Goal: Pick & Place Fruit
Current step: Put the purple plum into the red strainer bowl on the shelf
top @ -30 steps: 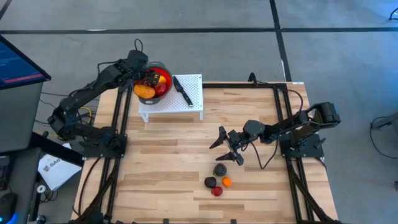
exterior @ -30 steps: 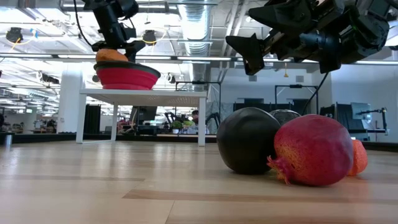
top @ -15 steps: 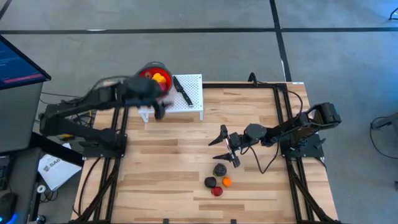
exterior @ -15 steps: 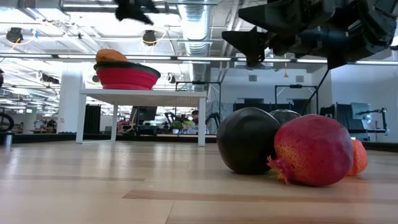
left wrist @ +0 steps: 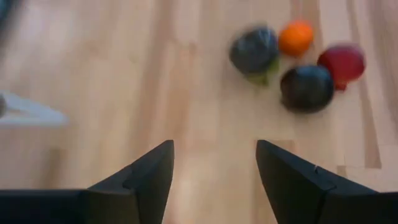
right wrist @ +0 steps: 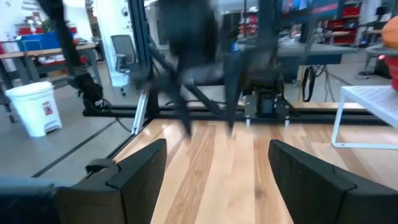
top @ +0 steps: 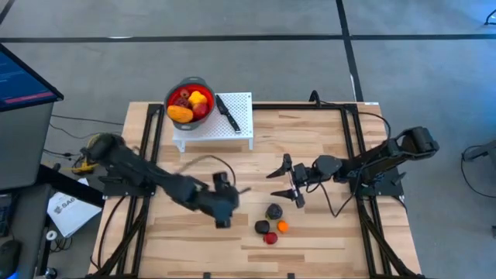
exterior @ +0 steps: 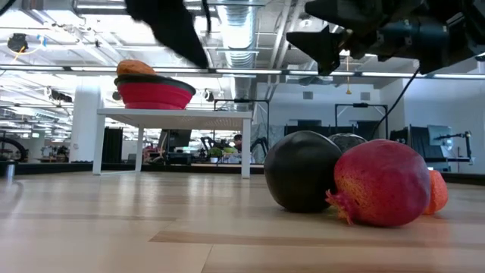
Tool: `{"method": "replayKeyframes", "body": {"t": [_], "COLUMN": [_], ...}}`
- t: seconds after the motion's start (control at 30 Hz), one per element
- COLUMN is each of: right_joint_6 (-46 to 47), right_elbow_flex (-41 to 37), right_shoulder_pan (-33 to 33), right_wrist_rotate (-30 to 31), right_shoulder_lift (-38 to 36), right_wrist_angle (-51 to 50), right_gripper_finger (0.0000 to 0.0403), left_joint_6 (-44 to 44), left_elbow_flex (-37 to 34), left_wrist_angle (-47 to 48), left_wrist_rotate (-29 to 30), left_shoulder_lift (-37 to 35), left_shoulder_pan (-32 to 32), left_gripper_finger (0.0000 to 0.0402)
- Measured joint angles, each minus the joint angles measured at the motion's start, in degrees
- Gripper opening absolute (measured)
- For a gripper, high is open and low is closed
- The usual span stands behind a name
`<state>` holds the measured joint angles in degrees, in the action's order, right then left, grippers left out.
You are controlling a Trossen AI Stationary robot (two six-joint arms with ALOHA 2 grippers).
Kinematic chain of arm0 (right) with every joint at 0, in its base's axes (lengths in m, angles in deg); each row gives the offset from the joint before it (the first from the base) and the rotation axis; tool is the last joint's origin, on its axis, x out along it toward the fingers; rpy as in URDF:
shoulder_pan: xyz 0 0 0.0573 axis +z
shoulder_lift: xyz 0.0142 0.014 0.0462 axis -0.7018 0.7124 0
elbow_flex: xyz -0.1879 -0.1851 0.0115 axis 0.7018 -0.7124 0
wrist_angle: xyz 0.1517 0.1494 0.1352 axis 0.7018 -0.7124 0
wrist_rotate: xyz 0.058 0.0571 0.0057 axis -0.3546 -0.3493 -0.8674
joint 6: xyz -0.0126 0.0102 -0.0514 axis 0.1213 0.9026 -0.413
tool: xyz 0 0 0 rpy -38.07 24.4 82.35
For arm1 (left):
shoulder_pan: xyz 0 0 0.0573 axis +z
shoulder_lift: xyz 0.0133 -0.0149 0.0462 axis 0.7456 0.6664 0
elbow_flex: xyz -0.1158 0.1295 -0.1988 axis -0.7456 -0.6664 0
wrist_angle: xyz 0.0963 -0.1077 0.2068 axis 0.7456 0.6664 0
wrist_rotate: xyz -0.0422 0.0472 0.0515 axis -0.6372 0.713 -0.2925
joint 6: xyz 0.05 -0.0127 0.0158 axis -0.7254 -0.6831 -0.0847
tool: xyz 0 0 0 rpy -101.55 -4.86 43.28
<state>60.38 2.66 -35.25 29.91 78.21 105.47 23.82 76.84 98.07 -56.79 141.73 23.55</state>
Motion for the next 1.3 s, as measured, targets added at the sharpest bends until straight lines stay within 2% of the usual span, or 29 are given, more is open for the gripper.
{"method": "replayKeyframes", "body": {"t": [0.13, 0.27, 0.43, 0.57, 0.8, 1.07, 1.3], "right_joint_6": [0.0, 2.0, 5.9, 6.0, 6.0, 4.1, 4.1], "right_elbow_flex": [0.0, 0.1, 0.1, 0.1, 0.1, 0.1, 0.1], "right_shoulder_pan": [2.5, 5.2, 9.6, 14.5, 22.1, 27.2, 28.7], "right_wrist_rotate": [5.5, 8.6, 8.9, 8.8, 12.0, 17.2, 17.7], "right_shoulder_lift": [2.6, 5.1, 5.6, 5.6, 5.6, 5.6, 5.6], "right_wrist_angle": [4.4, 9.0, 10.6, 12.9, 13.4, 13.4, 11.6], "right_gripper_finger": [0.0276, 0.0276, 0.0276, 0.0276, 0.0276, 0.0276, 0.0276], "left_joint_6": [1.3, 1.3, 5.6, 9.7, 15.7, 19.1, 19.0], "left_elbow_flex": [0.0, 0.0, 0.0, 0.0, 0.0, 0.0, 0.0], "left_wrist_angle": [-7.0, -15.8, -24.5, -32.2, -37.9, -46.2, -45.4], "left_wrist_rotate": [-7.1, -13.0, -13.0, -9.9, 3.9, 8.6, 11.7], "left_shoulder_lift": [9.1, 14.4, 18.0, 21.4, 27.7, 32.7, 32.3], "left_shoulder_pan": [0.4, 1.0, 0.5, -1.5, -4.8, -5.0, -5.6], "left_gripper_finger": [0.0242, 0.0278, 0.0317, 0.0329, 0.0316, 0.0295, 0.0248]}}
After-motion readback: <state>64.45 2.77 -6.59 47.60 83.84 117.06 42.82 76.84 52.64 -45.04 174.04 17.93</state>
